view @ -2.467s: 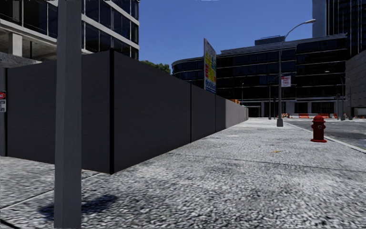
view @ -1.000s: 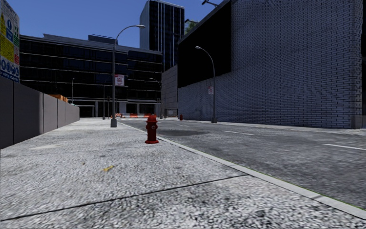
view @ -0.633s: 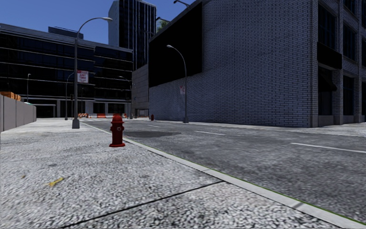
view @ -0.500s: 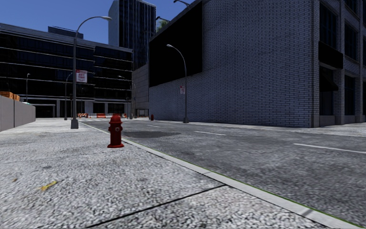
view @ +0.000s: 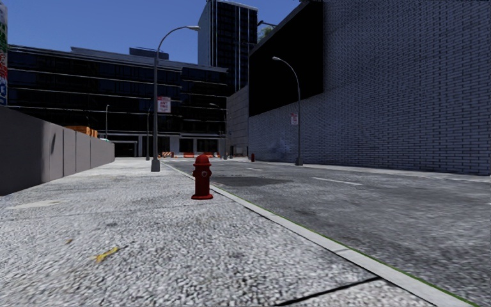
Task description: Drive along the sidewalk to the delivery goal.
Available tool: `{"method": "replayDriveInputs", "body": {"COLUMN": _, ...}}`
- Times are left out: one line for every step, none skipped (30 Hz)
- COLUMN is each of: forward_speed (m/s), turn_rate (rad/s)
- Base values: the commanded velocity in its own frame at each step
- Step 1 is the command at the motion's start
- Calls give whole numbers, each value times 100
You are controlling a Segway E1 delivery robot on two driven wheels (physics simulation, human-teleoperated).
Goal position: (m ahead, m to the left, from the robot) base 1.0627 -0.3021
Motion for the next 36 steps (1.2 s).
{"method": "replayDriveInputs", "body": {"forward_speed": 69, "turn_rate": 21}}
{"method": "replayDriveInputs", "body": {"forward_speed": 69, "turn_rate": 1}}
{"method": "replayDriveInputs", "body": {"forward_speed": 69, "turn_rate": 0}}
{"method": "replayDriveInputs", "body": {"forward_speed": 69, "turn_rate": 0}}
{"method": "replayDriveInputs", "body": {"forward_speed": 69, "turn_rate": 0}}
{"method": "replayDriveInputs", "body": {"forward_speed": 69, "turn_rate": 0}}
{"method": "replayDriveInputs", "body": {"forward_speed": 69, "turn_rate": 0}}
{"method": "replayDriveInputs", "body": {"forward_speed": 69, "turn_rate": 0}}
{"method": "replayDriveInputs", "body": {"forward_speed": 69, "turn_rate": 0}}
{"method": "replayDriveInputs", "body": {"forward_speed": 69, "turn_rate": 0}}
{"method": "replayDriveInputs", "body": {"forward_speed": 69, "turn_rate": 0}}
{"method": "replayDriveInputs", "body": {"forward_speed": 69, "turn_rate": 0}}
{"method": "replayDriveInputs", "body": {"forward_speed": 69, "turn_rate": 0}}
{"method": "replayDriveInputs", "body": {"forward_speed": 69, "turn_rate": 0}}
{"method": "replayDriveInputs", "body": {"forward_speed": 69, "turn_rate": 0}}
{"method": "replayDriveInputs", "body": {"forward_speed": 69, "turn_rate": 0}}
{"method": "replayDriveInputs", "body": {"forward_speed": 69, "turn_rate": 0}}
{"method": "replayDriveInputs", "body": {"forward_speed": 69, "turn_rate": 0}}
{"method": "replayDriveInputs", "body": {"forward_speed": 69, "turn_rate": 0}}
{"method": "replayDriveInputs", "body": {"forward_speed": 69, "turn_rate": 0}}
{"method": "replayDriveInputs", "body": {"forward_speed": 69, "turn_rate": 0}}
{"method": "replayDriveInputs", "body": {"forward_speed": 69, "turn_rate": 0}}
{"method": "replayDriveInputs", "body": {"forward_speed": 69, "turn_rate": 0}}
{"method": "replayDriveInputs", "body": {"forward_speed": 69, "turn_rate": 0}}
{"method": "replayDriveInputs", "body": {"forward_speed": 69, "turn_rate": 0}}
{"method": "replayDriveInputs", "body": {"forward_speed": 69, "turn_rate": 0}}
{"method": "replayDriveInputs", "body": {"forward_speed": 69, "turn_rate": 0}}
{"method": "replayDriveInputs", "body": {"forward_speed": 69, "turn_rate": 0}}
{"method": "replayDriveInputs", "body": {"forward_speed": 69, "turn_rate": 0}}
{"method": "replayDriveInputs", "body": {"forward_speed": 69, "turn_rate": 0}}
{"method": "replayDriveInputs", "body": {"forward_speed": 69, "turn_rate": 0}}
{"method": "replayDriveInputs", "body": {"forward_speed": 69, "turn_rate": 0}}
{"method": "replayDriveInputs", "body": {"forward_speed": 69, "turn_rate": 0}}
{"method": "replayDriveInputs", "body": {"forward_speed": 69, "turn_rate": 0}}
{"method": "replayDriveInputs", "body": {"forward_speed": 69, "turn_rate": 0}}
{"method": "replayDriveInputs", "body": {"forward_speed": 69, "turn_rate": 0}}
